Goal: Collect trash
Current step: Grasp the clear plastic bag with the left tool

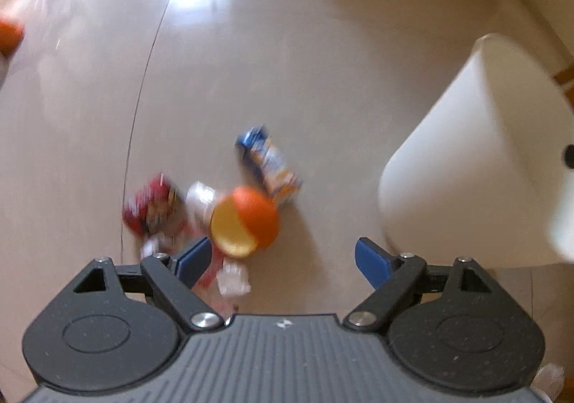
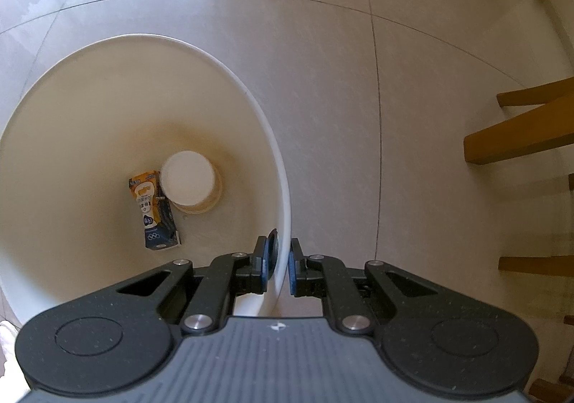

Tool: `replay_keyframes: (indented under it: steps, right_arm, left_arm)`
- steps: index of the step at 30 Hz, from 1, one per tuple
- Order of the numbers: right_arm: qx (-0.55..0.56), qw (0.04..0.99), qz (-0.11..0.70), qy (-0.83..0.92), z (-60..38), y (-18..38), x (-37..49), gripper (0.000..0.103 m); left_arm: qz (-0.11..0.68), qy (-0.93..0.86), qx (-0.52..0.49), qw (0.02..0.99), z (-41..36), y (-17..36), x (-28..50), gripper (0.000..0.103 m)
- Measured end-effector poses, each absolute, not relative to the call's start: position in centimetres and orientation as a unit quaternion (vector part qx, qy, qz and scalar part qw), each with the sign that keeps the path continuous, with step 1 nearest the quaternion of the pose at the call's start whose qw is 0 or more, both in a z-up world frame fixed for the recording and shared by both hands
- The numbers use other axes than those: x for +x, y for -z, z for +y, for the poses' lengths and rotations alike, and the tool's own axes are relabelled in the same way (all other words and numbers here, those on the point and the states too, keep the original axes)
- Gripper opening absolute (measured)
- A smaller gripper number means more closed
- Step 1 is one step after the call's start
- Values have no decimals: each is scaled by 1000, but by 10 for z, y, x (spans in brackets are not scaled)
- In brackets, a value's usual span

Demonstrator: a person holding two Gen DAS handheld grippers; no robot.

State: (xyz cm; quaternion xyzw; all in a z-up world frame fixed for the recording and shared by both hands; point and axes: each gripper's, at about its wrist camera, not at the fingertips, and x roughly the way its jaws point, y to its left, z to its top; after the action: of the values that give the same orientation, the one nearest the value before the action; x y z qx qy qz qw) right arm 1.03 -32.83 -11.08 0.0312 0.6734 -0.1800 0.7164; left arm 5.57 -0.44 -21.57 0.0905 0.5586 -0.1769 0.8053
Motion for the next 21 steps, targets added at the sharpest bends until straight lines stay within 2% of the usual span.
replay_keyframes:
  steps: [12, 21]
  right_arm:
    - [12, 714, 676, 182, -321, 116, 11, 14]
    - [-5, 708, 683, 177, -317, 119, 15, 15]
  left_arm:
    - [610, 126, 111, 775, 57, 319, 31, 87]
    - [589, 164, 247, 752, 60, 368, 33, 87]
